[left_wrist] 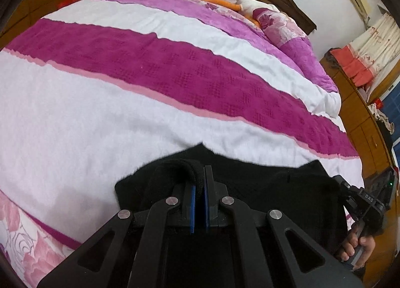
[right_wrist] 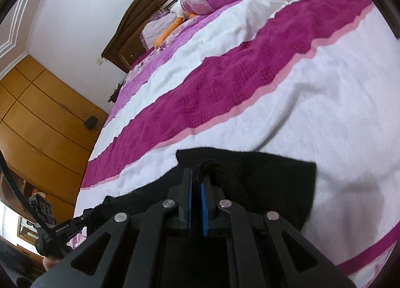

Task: Fold small clothes
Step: 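Open both grippers and release the cardigan onto the quilt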

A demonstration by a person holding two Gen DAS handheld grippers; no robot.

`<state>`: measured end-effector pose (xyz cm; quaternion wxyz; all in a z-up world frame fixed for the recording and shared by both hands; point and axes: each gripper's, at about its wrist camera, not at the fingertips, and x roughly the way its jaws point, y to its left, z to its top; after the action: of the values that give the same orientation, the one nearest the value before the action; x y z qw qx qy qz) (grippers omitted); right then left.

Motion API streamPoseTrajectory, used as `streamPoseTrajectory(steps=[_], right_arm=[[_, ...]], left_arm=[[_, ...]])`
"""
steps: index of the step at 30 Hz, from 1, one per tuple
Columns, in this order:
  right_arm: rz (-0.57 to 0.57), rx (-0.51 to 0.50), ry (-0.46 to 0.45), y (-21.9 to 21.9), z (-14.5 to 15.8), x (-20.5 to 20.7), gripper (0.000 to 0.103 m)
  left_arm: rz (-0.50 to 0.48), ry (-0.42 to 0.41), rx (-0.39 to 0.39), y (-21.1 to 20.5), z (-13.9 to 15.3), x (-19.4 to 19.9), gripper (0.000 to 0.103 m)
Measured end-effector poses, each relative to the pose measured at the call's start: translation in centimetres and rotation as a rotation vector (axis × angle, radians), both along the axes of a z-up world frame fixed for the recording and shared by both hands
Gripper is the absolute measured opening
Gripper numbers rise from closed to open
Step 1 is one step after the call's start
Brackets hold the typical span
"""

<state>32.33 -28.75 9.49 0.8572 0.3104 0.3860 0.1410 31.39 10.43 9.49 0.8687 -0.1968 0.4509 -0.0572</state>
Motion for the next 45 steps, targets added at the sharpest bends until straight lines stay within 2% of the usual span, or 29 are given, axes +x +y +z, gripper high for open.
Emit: streamPoseTrajectory(steps=[2,4,5,6,8,10,13,15,17,20,25,27,28,29,30,31,32,34,38,42,45], right_arm=[[-0.013,-0.003,-0.008,0.0,0.4,0.4,0.008],[-0.044,-0.025,-0.004,0.1,0.7,0.7,0.014],[-0.059,-0.039,-0.005,0.1,0.8,0.7,0.032],[-0.075,-0.053,-0.02,0.2,1.0,0.6,0.059],[-0.09,-0.064,-0.081,0.2,1.7,-0.1,0.077],[-0.104,-0.074,-0.163,0.0,2.7,-1.1,0.078],[-0.101,-0.123,-0.217,0.2,3.8,-1.8,0.081],[-0.045,-0.17,-0.218,1.1,4.1,-1.9,0.081],[0.0,-0.253,-0.207,2.2,4.3,-1.8,0.081],[0.046,-0.409,-0.183,4.1,4.0,-1.9,0.08],[0.026,-0.429,-0.156,4.0,3.6,-2.2,0.081],[0.013,-0.443,-0.109,3.8,3.1,-1.6,0.08],[0.005,-0.473,-0.045,3.8,2.4,-0.7,0.08],[-0.002,-0.5,0.007,3.8,1.9,0.0,0.08],[-0.001,-0.524,0.059,3.8,1.2,0.8,0.078],[0.008,-0.533,0.118,3.6,0.3,1.7,0.075],[0.018,-0.523,0.143,3.4,-0.3,2.2,0.07],[0.023,-0.512,0.143,3.2,-0.9,2.5,0.064],[-0.013,-0.558,0.123,3.1,-0.2,1.6,0.06],[-0.046,-0.58,0.043,2.8,2.0,-1.8,0.065],[-0.02,-0.604,0.038,2.9,3.2,-4.0,0.069]], left_arm=[[0.011,-0.006,-0.025,0.3,0.0,0.6,0.002],[0.046,0.002,-0.049,0.8,-0.1,0.9,0.002],[0.05,-0.002,-0.058,0.8,-0.1,0.8,0.002],[0.051,-0.008,-0.057,0.7,-0.1,0.6,0.003],[0.05,-0.039,-0.035,0.5,0.3,0.2,0.003],[0.052,-0.079,-0.034,0.5,0.7,-0.3,0.004],[0.09,-0.106,-0.09,1.0,1.1,-0.6,0.011],[0.166,-0.159,-0.09,1.9,1.9,-1.0,0.043],[0.253,-0.246,-0.115,3.7,2.9,-1.6,0.055],[0.278,-0.251,-0.198,5.8,3.5,-1.7,0.055],[0.178,-0.19,-0.123,5.4,3.6,-1.9,0.057],[0.126,-0.179,-0.087,4.4,3.4,-2.5,0.058],[0.093,-0.177,-0.056,3.8,3.3,-3.0,0.058],[0.055,-0.17,0.006,2.8,3.0,-3.4,0.056],[0.024,-0.156,0.073,1.9,2.7,-3.8,0.04],[0.005,-0.135,0.133,1.1,2.1,-4.2,0.028],[-0.011,-0.115,0.146,0.6,1.3,-4.7,0.019],[-0.044,-0.074,0.114,0.1,-0.3,-5.5,0.019],[-0.016,-0.063,0.154,0.1,-1.9,-7.4,0.019],[-0.022,-0.065,0.209,0.2,-1.8,-8.6,0.019],[-0.015,-0.056,0.233,0.6,-1.4,-9.9,0.021]])
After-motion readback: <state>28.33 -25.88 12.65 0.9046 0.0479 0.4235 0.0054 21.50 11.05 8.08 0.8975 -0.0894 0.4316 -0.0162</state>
